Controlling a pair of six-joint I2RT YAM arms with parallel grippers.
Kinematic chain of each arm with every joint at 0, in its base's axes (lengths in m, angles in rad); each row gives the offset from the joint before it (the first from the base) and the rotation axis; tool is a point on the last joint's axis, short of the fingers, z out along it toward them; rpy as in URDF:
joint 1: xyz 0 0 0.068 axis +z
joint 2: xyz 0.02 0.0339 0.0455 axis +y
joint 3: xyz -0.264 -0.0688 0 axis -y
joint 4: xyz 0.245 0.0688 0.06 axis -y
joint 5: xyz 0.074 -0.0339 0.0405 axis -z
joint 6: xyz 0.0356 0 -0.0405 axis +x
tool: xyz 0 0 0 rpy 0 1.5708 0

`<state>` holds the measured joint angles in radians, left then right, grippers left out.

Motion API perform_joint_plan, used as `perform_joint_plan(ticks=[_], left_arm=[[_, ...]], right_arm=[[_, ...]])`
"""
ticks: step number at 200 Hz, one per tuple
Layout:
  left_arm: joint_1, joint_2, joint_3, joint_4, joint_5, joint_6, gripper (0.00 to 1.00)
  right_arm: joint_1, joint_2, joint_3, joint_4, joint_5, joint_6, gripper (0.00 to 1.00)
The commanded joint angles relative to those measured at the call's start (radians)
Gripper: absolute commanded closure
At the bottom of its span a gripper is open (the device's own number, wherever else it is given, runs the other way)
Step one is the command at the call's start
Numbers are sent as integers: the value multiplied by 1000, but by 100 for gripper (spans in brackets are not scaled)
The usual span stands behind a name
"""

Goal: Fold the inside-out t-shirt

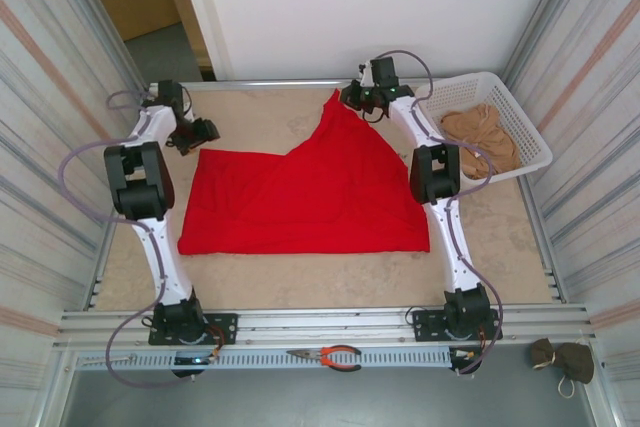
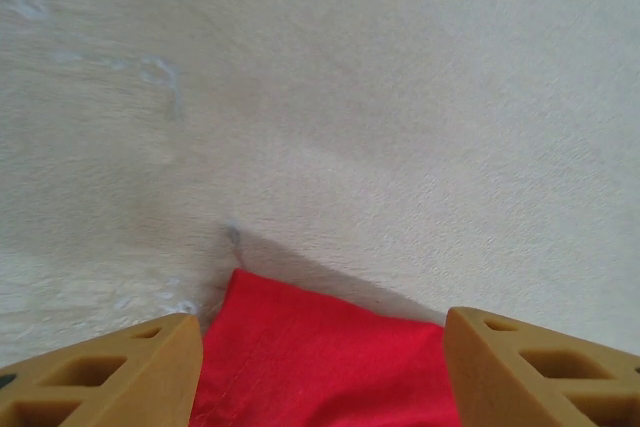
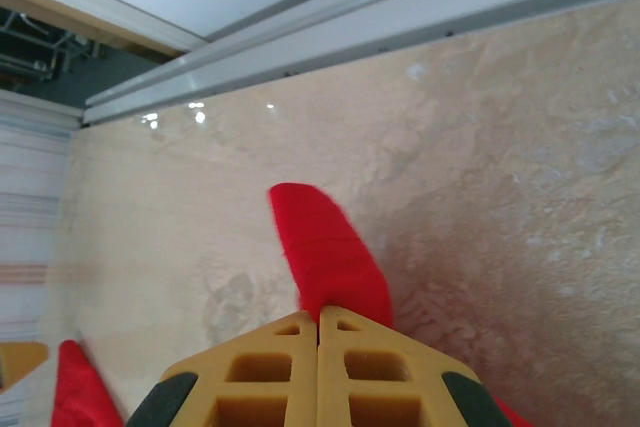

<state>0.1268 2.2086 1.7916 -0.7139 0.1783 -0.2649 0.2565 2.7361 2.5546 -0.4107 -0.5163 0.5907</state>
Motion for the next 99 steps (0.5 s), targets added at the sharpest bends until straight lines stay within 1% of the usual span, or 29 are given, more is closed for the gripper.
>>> perform_joint_plan(ticks=[1, 20, 39, 45, 51, 56, 64, 74, 86, 87, 99], left_arm=[[-4, 34, 20, -70, -80, 44, 34], [-3, 46, 19, -84, -108, 44, 35], [-6, 64, 27, -92, -106, 51, 34], [-6, 68, 30, -94, -96, 53, 35], [-7, 72, 29, -94, -84, 54, 39], [-7, 74, 30, -93, -73, 54, 43], [-8, 78, 28, -89, -51, 58, 54], [-9, 74, 21, -77, -24, 59, 76], [-9, 59, 10, -62, -4, 53, 99], [-9, 57, 8, -59, -3, 53, 100], [-9, 27, -11, -39, 1, 39, 100]], right_arm=[[3, -62, -26, -6, -35, -20, 100], [1, -70, -30, -4, -40, -20, 100], [0, -77, -35, -7, -44, -19, 100], [1, -80, -38, -7, -45, -18, 100], [1, -83, -42, -7, -45, -19, 100], [0, -87, -45, -5, -47, -19, 100], [1, -95, -54, -4, -47, -17, 100], [1, -106, -68, -3, -47, -19, 100], [0, -128, -85, -4, -50, -20, 100], [-1, -130, -87, -5, -50, -20, 100], [-5, -165, -116, -5, -55, -22, 100]])
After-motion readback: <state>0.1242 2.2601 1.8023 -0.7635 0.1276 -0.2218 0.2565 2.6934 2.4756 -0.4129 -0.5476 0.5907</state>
